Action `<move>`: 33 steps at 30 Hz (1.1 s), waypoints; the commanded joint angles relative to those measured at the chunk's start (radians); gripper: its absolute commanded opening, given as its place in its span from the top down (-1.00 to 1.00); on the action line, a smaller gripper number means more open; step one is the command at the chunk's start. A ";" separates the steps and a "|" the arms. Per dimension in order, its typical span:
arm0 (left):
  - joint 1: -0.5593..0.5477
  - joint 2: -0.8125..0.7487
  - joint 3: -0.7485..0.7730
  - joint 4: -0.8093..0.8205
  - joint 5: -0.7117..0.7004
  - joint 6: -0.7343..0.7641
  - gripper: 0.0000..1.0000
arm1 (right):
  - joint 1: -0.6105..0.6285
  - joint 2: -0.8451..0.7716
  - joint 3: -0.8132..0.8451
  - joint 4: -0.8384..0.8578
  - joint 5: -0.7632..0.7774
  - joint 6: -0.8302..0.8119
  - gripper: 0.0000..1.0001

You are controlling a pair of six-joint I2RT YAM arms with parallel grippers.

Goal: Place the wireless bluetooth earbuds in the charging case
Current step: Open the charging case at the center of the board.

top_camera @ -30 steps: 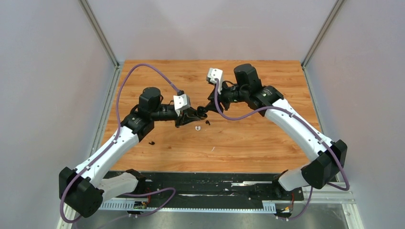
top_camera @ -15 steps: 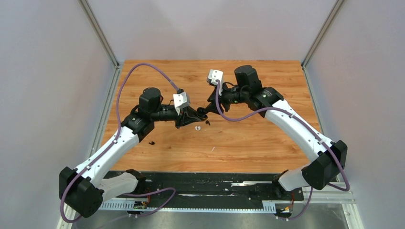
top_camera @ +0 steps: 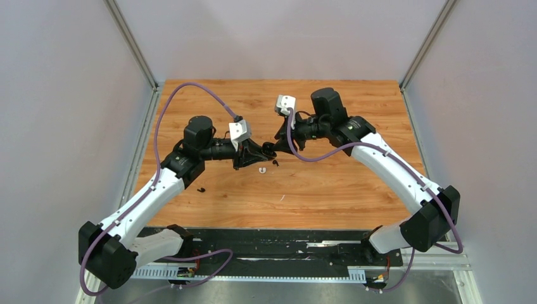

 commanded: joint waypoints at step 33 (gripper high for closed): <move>0.097 0.044 0.173 -0.229 0.017 -0.252 -0.47 | 0.002 -0.077 -0.061 -0.068 0.049 -0.426 1.00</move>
